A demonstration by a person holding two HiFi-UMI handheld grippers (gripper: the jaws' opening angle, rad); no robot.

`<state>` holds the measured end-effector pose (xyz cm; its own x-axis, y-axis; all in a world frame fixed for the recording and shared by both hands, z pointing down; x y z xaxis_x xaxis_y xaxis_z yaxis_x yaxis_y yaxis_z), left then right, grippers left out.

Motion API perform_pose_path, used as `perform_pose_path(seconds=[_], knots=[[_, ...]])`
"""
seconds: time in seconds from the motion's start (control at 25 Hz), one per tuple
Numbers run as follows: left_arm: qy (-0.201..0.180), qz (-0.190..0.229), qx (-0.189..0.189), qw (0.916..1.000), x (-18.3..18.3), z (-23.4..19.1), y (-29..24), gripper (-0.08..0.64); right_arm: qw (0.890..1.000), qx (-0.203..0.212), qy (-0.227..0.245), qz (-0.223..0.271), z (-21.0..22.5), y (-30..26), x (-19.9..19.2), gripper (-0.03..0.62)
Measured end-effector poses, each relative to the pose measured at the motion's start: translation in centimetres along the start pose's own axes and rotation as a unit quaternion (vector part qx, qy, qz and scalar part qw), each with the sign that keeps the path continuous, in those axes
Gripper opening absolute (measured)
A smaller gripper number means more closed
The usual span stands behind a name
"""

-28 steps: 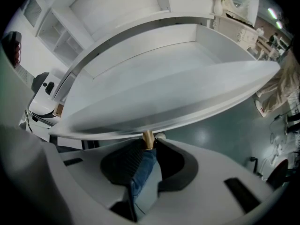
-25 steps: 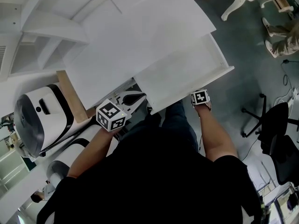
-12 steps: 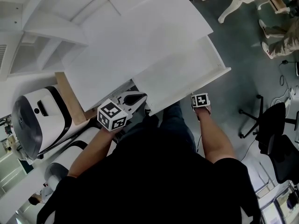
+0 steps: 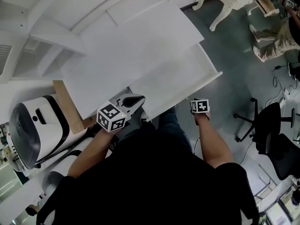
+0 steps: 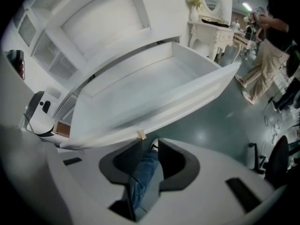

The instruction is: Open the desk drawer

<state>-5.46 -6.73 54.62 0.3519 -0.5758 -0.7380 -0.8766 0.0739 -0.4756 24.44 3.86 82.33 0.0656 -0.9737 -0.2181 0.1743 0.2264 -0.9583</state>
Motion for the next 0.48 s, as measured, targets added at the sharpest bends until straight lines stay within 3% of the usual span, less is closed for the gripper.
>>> perform_pose_path(seconds=[0.48], knots=[[-0.040,0.020,-0.023,0.9987,2.4,1.5,0.4,0.009,0.993,0.001,-0.003,0.114,-1.8,8.1,3.4,0.104]])
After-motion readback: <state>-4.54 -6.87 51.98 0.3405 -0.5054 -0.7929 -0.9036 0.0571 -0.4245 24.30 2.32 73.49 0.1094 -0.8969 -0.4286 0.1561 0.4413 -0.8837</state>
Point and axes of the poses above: the fingertips, and each gripper's own axes: y backward along the fingers, z to its right, x out of its top, the point moved 4 cm from there along y, backward along the fingers, and after that the axes turned 2 degrees about -x, right-handed, at the moved point
